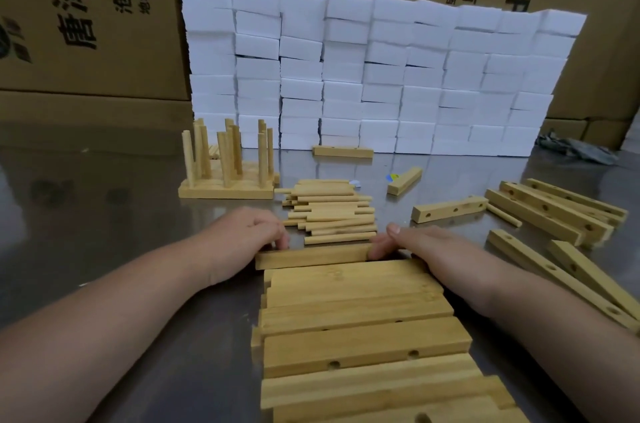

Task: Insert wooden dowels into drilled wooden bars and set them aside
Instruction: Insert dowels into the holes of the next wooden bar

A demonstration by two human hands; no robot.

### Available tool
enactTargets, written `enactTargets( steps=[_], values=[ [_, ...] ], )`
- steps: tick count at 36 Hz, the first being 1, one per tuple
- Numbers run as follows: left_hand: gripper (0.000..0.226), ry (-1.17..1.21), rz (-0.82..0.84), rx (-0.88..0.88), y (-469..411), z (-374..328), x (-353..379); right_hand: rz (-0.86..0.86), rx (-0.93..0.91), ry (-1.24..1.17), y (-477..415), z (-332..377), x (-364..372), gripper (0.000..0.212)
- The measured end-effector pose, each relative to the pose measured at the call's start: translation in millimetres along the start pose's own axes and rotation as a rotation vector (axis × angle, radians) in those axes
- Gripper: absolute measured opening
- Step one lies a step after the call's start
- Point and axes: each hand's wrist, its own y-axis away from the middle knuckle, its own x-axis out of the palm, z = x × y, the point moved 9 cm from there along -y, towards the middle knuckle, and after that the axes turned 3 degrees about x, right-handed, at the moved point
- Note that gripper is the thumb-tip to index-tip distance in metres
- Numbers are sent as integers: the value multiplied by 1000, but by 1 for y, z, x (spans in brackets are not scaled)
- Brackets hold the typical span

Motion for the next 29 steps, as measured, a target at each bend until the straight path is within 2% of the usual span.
enactTargets(
  steps=[5, 10, 16, 18, 21, 24, 26, 29],
  values=[
    [28, 57, 5, 12, 4, 0, 0, -46, -26, -66, -2, -2, -5, 35],
    [32, -58, 65, -72, -9, 10, 8, -115, -113, -153, -3, 3, -12, 28],
    [43, -2, 62, 74, 3, -9, 7, -238, -245, -254, -2, 10, -27, 19],
    [45, -31, 43, 66, 3, -7, 5, -298, -255, -313, -3, 8, -33, 23],
    [35, -30, 34, 37, 2, -5, 5, -402, -244, -407, -4, -1, -43, 36],
    [46, -62, 9, -8, 0, 3, 4, -434, -216, -451, -9, -8, -49, 40],
    [42, -113, -11, -43, 0, 7, 3, -419, -209, -566, -12, -12, -51, 40],
    [22, -146, -44, -30, -2, 7, 1, -385, -200, -744, -15, -16, -50, 27]
  ],
)
